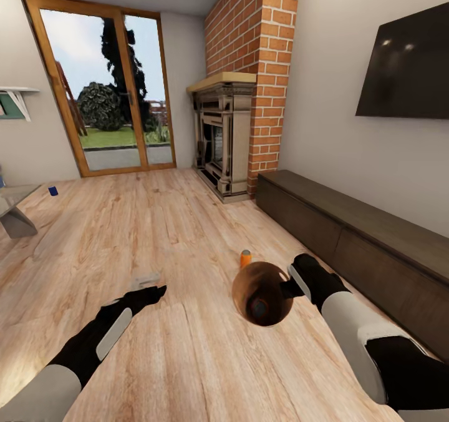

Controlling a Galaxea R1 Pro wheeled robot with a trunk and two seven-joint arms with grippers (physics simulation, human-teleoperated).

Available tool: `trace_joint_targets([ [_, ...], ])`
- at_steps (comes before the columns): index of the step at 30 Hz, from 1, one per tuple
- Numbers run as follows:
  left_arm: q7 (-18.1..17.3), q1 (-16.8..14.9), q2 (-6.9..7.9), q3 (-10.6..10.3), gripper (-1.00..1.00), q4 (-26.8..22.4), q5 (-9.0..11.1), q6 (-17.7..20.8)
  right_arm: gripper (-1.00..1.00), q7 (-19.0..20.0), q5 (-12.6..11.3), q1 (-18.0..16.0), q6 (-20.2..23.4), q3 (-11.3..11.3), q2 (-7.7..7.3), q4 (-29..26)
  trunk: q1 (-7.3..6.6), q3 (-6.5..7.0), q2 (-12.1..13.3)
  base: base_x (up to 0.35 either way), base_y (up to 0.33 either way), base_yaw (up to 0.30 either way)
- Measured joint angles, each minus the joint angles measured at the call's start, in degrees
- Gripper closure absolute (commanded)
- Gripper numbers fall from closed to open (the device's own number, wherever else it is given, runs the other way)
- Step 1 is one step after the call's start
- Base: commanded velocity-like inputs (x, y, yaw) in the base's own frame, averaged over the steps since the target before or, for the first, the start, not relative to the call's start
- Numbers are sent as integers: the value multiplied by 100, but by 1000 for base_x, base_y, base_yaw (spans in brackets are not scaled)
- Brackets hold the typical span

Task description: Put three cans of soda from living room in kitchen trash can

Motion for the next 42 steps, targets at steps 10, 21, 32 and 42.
trace_joint_targets([
  [10, -193, -1, -226, -167, -100, 308, -2, 1, 100, 168, 399, 366, -312, -180, -116, 29, 0, 0, 0, 0, 0, 0],
  [21, -225, 80, -216, -107, -100, 658, -33, -87, 100, 213, 283, 396, -668, -83, -18, -21, 0, 2, 0, 41, -33, -45],
  [32, -531, 666, -249, -85, -100, 1099, -46, -95, 100, -55, -533, 627, -1592, -111, 300, -13, -1, 38, -1, 248, -75, -226],
  [42, -546, 675, -250, -82, -100, 1107, -38, -83, 100, -87, -191, 632, -1602, -111, 287, -611, -1, 101, -1, 296, 67, -202],
])
